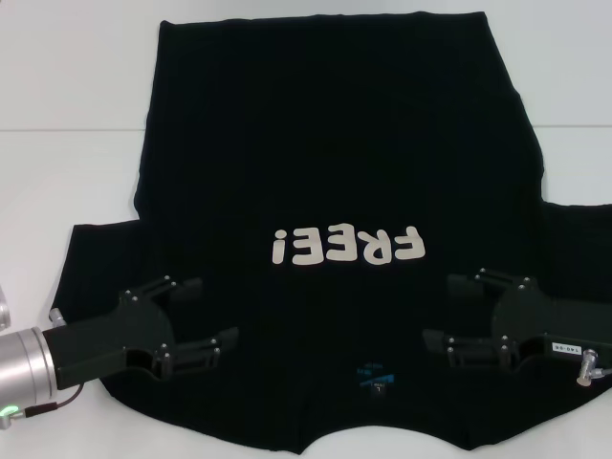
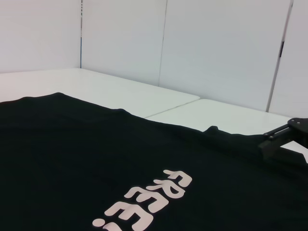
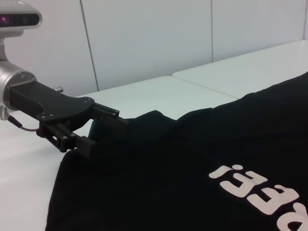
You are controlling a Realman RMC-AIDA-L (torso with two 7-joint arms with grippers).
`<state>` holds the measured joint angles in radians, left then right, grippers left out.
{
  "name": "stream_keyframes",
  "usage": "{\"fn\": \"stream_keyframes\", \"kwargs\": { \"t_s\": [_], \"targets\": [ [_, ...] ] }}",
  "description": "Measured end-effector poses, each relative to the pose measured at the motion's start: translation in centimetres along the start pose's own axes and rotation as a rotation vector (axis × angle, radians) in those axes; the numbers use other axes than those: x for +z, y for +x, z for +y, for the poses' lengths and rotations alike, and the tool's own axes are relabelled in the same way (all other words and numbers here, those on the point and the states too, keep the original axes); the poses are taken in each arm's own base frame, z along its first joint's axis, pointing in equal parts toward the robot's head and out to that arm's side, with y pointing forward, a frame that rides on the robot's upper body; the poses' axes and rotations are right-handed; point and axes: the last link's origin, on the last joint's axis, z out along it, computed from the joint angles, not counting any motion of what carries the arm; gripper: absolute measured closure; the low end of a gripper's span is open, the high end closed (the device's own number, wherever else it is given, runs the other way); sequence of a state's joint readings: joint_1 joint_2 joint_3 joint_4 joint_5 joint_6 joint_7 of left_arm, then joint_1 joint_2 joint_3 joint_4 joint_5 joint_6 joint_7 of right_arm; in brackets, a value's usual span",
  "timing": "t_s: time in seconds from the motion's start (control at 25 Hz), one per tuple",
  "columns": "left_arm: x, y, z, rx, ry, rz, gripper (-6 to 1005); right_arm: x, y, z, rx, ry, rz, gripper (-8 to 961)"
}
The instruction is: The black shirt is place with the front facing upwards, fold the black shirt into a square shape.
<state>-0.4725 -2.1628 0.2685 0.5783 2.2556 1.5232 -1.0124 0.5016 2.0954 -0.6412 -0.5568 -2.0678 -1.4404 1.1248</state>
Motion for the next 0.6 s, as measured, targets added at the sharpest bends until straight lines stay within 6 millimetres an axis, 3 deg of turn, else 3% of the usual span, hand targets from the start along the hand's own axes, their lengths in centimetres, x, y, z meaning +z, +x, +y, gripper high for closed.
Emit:
{"fn": "stream_keyframes", "kwargs": {
  "t_s": [0.44,0.6],
  "targets": [
    [-0.1,0.1,0.2,-0.035,-0.008,0.014,111,0.0,0.1,0.1,0.004,-0.001,0.000,22],
    [-0.8,1.5,-0.1,-0.239,-0.037,0.076,112,0.0,0.1,0.1,0.011,0.000,0.000,22]
  ]
}}
